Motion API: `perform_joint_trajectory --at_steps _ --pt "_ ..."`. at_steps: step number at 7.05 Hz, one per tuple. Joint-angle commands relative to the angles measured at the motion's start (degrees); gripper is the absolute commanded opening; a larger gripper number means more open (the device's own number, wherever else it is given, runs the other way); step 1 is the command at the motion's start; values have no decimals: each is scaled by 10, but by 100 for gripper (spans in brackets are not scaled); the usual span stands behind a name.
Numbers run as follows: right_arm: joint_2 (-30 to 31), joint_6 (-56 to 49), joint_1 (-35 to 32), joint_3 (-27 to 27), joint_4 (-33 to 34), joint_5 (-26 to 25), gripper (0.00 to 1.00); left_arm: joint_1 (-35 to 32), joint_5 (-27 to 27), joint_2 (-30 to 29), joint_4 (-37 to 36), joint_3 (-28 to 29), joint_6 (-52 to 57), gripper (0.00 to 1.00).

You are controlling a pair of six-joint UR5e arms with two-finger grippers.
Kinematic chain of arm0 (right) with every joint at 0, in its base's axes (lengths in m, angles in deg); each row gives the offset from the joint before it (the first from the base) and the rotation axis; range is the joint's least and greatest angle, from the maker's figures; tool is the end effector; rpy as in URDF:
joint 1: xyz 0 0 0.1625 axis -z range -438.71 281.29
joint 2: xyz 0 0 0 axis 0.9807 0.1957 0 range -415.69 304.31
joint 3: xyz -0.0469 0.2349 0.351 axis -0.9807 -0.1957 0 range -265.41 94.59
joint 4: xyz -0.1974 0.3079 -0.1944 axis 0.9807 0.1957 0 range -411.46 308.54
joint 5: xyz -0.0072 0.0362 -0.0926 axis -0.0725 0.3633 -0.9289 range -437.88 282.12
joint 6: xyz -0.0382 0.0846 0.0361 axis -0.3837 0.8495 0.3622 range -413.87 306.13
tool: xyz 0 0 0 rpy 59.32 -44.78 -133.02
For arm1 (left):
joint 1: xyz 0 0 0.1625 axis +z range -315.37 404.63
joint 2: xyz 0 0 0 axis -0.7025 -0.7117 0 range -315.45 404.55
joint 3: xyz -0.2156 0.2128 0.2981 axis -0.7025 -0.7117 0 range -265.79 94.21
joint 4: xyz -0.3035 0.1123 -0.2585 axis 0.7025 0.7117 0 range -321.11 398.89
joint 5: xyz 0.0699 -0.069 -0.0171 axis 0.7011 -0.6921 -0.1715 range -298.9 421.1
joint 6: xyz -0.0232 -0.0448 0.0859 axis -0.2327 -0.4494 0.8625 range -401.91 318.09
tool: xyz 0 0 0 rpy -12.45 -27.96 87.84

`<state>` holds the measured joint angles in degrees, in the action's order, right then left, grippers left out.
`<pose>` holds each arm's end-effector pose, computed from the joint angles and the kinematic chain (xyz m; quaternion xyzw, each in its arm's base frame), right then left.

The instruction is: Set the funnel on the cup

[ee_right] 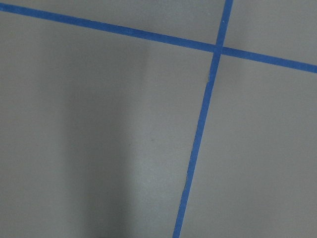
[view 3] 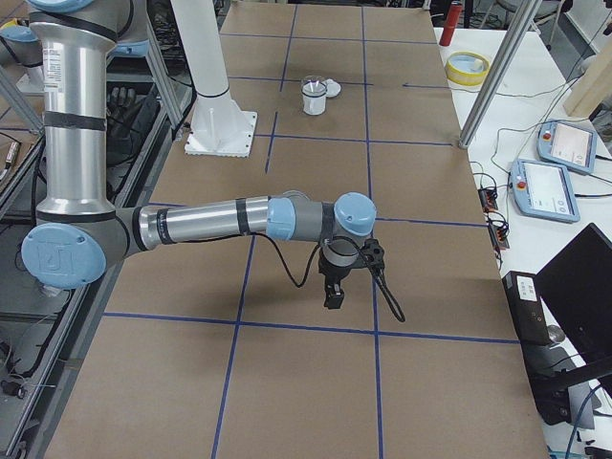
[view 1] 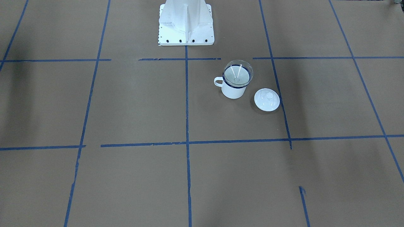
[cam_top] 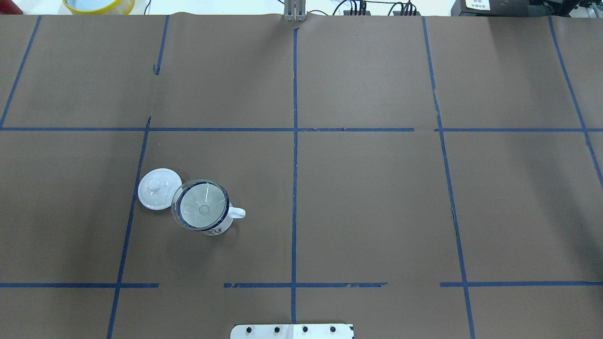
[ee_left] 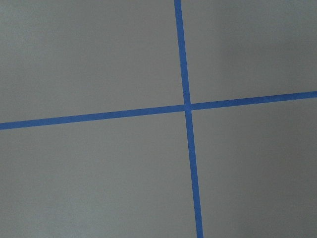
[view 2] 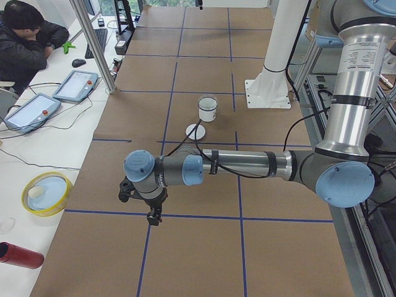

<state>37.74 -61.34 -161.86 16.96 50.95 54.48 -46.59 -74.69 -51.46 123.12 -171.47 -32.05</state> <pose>0.0112 -0.4616 0.6052 -0.0264 -0.3613 -0.1054 0.9261 -0.0732 -0.5295 0.6500 0.0049 0.3901 0.0556 0.9191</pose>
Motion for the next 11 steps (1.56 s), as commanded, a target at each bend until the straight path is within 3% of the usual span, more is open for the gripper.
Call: perform_joint_trajectory --at_steps 1,11 --pt "0 0 0 0 0 0 100 -1 0 1 -3 -3 0 100" --pt "0 0 0 0 0 0 100 -7 2 8 -14 -24 0 100"
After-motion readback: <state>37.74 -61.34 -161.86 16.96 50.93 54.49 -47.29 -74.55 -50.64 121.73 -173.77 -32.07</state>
